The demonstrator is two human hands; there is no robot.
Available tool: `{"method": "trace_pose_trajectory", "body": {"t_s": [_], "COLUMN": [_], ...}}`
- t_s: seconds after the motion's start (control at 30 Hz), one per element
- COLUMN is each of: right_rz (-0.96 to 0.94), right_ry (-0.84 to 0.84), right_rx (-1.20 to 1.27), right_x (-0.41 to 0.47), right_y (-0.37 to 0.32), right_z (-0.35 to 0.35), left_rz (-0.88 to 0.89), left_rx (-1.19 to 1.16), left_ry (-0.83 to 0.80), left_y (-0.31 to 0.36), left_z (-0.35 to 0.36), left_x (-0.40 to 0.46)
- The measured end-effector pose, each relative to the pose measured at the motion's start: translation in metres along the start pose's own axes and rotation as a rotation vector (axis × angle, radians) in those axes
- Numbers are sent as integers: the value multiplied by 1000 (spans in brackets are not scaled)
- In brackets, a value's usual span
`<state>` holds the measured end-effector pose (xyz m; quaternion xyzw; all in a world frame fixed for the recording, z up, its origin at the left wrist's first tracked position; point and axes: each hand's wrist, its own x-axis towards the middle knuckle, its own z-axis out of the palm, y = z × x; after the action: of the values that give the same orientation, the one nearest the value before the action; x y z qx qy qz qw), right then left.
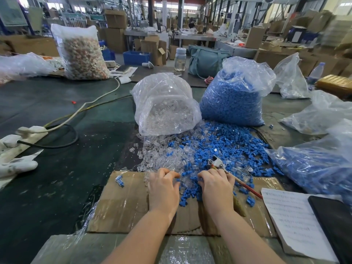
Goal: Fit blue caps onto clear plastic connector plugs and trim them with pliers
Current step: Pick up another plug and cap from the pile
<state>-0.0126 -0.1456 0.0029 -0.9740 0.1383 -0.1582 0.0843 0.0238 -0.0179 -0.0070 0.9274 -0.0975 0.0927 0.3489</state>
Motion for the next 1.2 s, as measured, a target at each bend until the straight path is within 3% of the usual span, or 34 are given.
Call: {"method": "trace_pose_trajectory", "body": {"t_s": [0.3,0.43,0.57,0.73,0.9,1.03,1.2], "right_rz": [7,18,112,129,119,85,2], "right_ry": [-11,-13,-67,-107,-111,-53,-117], "right_rx": [64,269,636,745,660,395,183], "right_x": [-3,-2,1,1,0,-5,-13], "right_y": [-4,-8,-11,-12,-11,-4,0], "right_z": [-3,-7,-8,-10,-9,-10,-9], "left_rz": [25,57,9,-146,-172,-223,-257], "left_rx": [-72,-123,-296,-512,-517,-512,-496], "left_ry": [-51,-91,-131,-128,-129,-108,-82], "left_y": [9,14,18,19,18,15,15], "left_z": [0,-3,-5,-8,-8,-11,-13], "left_x": [-1,-1,-1,1,-3,-4,-8]}}
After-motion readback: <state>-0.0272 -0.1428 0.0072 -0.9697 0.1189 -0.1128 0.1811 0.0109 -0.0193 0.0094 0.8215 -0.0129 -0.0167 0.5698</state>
